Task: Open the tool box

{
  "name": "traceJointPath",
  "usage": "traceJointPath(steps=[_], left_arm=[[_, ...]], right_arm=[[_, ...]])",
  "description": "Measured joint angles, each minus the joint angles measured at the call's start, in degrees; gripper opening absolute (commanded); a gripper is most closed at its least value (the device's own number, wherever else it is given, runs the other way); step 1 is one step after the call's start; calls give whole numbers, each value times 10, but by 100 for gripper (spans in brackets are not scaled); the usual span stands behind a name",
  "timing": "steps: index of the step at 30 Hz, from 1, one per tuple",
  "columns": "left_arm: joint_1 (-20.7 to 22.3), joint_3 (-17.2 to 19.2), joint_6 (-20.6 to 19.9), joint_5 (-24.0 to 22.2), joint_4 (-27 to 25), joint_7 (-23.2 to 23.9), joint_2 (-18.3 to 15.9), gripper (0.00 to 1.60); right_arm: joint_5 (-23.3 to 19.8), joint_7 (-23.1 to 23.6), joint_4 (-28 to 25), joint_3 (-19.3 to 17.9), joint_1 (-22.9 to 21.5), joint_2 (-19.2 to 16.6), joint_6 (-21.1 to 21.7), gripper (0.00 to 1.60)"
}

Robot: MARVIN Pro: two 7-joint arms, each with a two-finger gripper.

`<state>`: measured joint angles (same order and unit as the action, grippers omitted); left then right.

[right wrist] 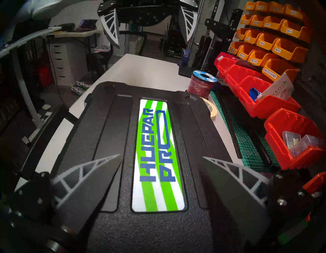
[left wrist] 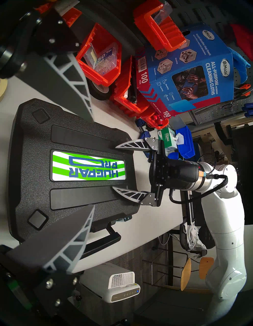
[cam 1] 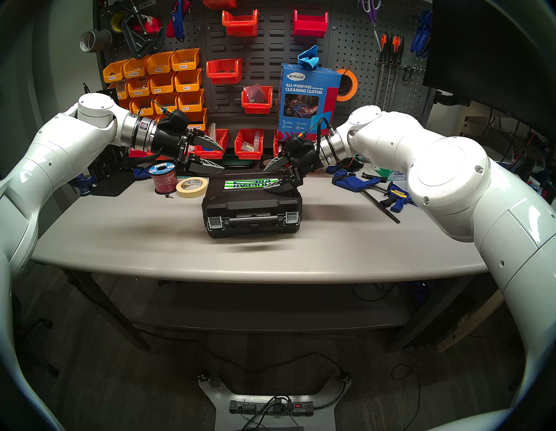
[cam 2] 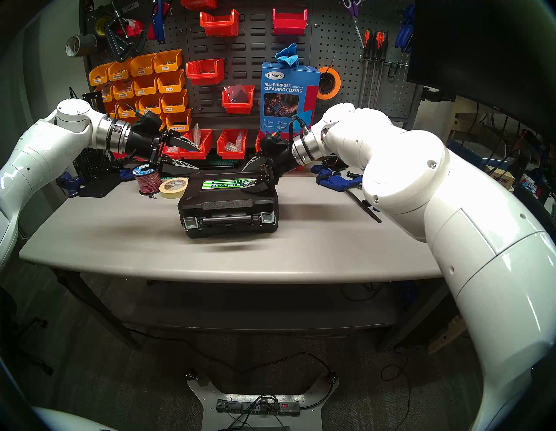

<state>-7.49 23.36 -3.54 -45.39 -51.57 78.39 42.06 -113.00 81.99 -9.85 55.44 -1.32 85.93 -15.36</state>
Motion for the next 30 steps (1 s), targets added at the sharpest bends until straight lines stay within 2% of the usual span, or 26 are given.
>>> traceJointPath(steps=[11,30], left_arm=[[0,0,0,0,0,0,0,160],[0,0,0,0,0,0,0,160]], right_arm=[[-22,24,-1,-13,16,-10,14,160],[-36,32,21,-12,32,-11,45,160]])
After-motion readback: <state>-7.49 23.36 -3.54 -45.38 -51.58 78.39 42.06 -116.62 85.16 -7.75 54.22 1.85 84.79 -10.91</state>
